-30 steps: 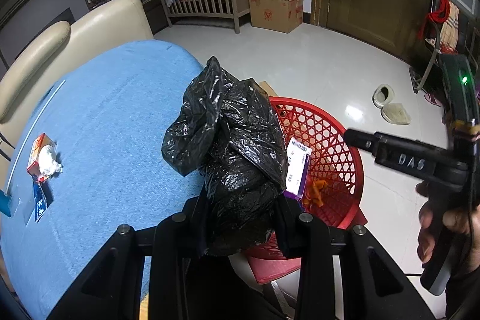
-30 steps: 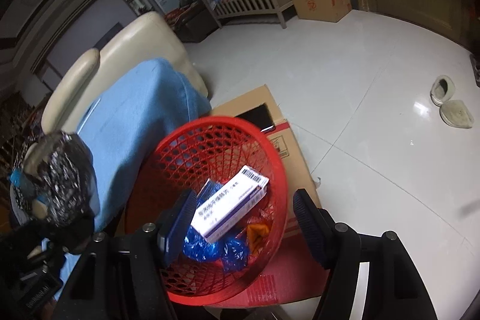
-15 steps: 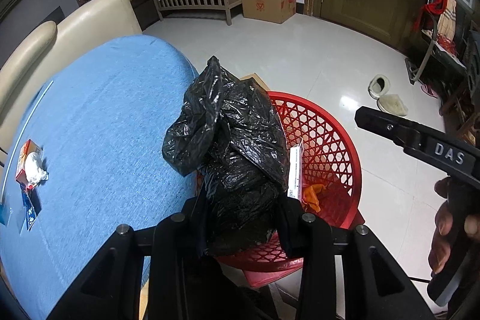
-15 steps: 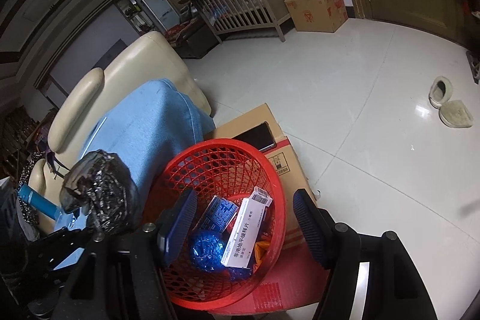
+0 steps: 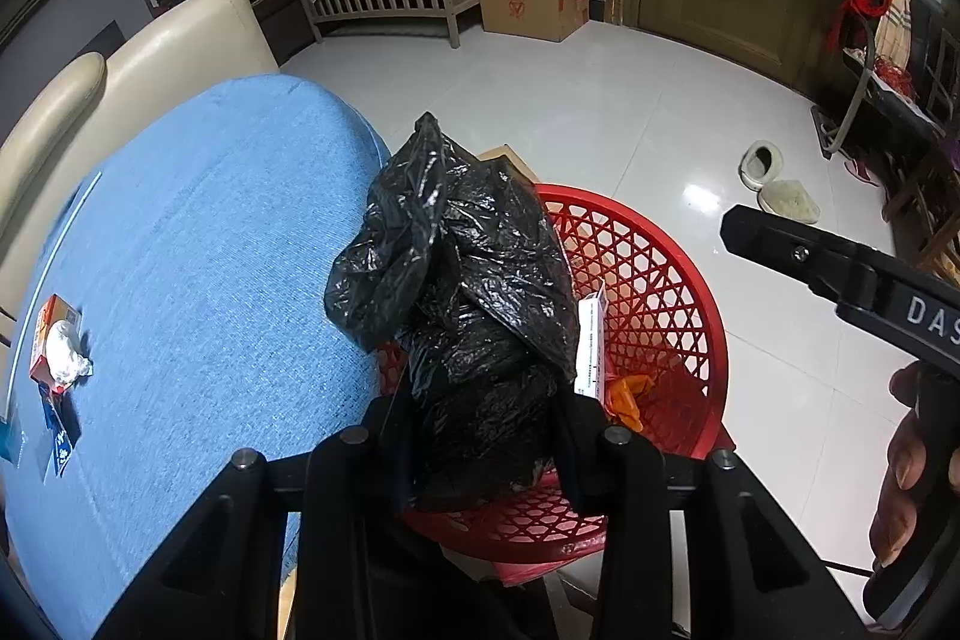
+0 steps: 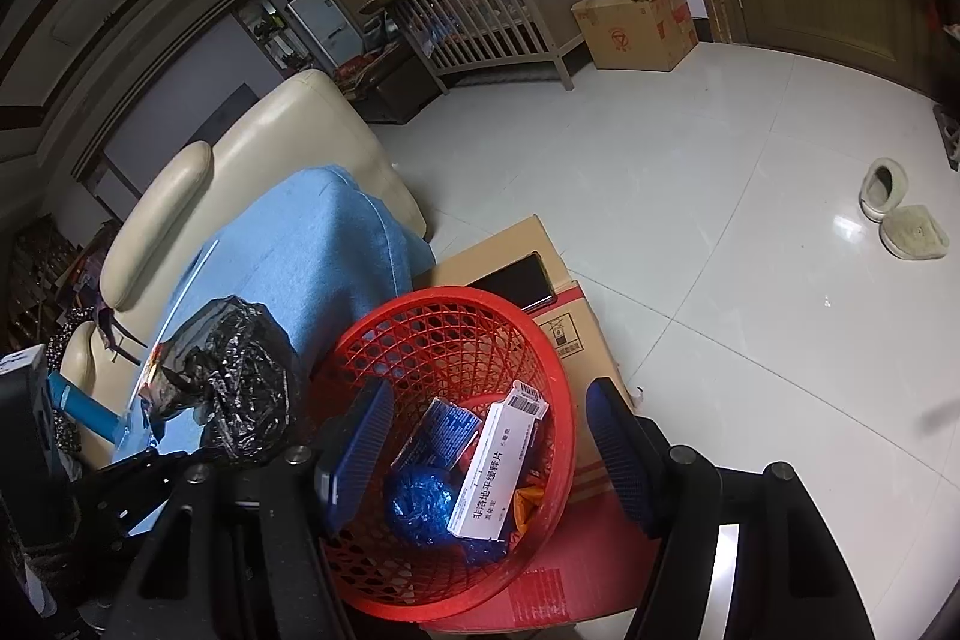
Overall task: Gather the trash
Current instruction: 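Release the black bag into the red basket with the left gripper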
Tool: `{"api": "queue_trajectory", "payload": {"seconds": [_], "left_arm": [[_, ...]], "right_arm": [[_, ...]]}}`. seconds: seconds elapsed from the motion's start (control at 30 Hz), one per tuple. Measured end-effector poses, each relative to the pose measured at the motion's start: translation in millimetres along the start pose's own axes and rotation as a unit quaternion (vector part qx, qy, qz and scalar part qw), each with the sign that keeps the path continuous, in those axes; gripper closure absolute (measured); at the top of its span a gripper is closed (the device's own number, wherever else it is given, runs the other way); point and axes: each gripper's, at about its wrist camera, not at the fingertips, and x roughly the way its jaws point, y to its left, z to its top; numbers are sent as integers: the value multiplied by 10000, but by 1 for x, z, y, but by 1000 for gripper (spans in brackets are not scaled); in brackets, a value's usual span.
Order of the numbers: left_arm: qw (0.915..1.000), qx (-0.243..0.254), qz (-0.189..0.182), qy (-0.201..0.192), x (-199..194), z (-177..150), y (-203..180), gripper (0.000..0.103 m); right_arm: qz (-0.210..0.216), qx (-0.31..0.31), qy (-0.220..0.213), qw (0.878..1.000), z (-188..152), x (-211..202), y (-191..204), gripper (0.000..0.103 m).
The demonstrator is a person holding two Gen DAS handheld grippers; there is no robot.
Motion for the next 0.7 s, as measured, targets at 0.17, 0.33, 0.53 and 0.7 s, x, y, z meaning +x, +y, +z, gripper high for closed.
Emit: {"api": "queue_trajectory", "payload": {"seconds": [0.17,0.33,0.53,0.7], "left_arm": [[10000,33,55,-4,2,2,-2,63],[9999,59,17,129,6,4,-5,48],[9998,169,96,68,1,1,-2,32],[9998,-152,142,-78,-13,-8,25,32]], "right_arm": [[17,-18,15,10000,-1,0,1,32],[41,-49,22,10000,-1,0,4,32],[53,-97,10,9999,0,-1,9,32],[73,-191,17,9998,1,-2,17,32]]}}
